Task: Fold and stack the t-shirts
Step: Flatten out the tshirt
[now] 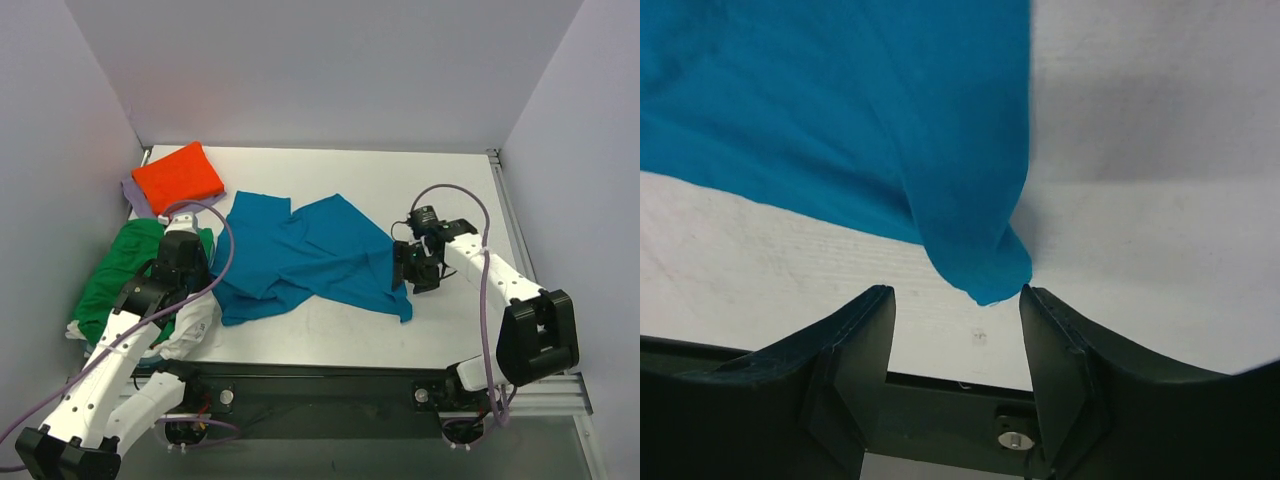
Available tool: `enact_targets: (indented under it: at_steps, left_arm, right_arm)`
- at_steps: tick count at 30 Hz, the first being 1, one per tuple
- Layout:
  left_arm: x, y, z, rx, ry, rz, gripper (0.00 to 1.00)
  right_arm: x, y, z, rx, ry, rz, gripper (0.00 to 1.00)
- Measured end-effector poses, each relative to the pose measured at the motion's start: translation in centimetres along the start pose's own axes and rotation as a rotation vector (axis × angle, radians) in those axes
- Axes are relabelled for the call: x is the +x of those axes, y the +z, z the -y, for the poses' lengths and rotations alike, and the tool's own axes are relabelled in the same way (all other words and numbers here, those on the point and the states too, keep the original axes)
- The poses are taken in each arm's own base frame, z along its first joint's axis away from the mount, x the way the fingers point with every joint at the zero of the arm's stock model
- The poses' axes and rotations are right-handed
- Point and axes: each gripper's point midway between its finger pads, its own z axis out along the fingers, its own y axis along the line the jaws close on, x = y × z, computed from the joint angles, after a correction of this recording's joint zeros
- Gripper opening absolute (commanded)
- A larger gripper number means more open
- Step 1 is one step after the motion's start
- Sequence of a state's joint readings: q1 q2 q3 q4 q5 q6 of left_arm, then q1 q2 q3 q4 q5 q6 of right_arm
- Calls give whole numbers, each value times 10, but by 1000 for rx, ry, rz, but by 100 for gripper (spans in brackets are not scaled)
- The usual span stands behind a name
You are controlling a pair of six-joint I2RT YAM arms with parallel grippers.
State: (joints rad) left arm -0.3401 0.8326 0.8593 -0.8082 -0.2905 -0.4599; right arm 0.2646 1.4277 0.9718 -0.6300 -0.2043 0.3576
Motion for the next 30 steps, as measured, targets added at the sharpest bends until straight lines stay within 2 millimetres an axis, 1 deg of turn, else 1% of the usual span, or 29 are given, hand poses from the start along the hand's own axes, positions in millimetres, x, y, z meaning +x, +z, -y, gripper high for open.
enact_targets:
  at_steps: [2,5,9,14,17,20,21,23,24,26,27,30]
  left_arm:
    - [1,0,1,6,0,-3,0]
    - [1,0,2,13,0,-7,0]
    - [2,0,4,20,0,-10,0]
    - [2,-1,4,23,-1,-11,0]
    - [1,-1,4,25,-3,-7,0]
    - [1,-3,4,28,-7,-2,0]
    - [1,-3,4,28,-8,-1,0]
    - [0,-3,4,28,-8,0,0]
    - [1,-3,4,28,-8,-1,0]
    - [1,-3,4,27,-8,-1,0]
    - [0,-3,4,27,-8,0,0]
    - [0,-2,2,17,-7,0,0]
  right_arm:
    - [10,2,-4,35,-61,-12,55]
    - [18,3,-5,91,-129,-16,58]
    - [21,5,-2,182,-216,0,58]
    - [26,19,5,273,-298,-40,58]
    - [27,24,9,310,-320,-57,56]
    - [25,28,13,338,-332,-64,49]
    - [23,29,14,348,-337,-65,42]
    - [20,31,15,365,-345,-66,33]
    - [17,32,15,374,-348,-64,24]
    - [14,32,16,389,-352,-58,17]
    - [12,32,18,396,-348,-52,10]
    - [8,30,21,406,-333,-44,5]
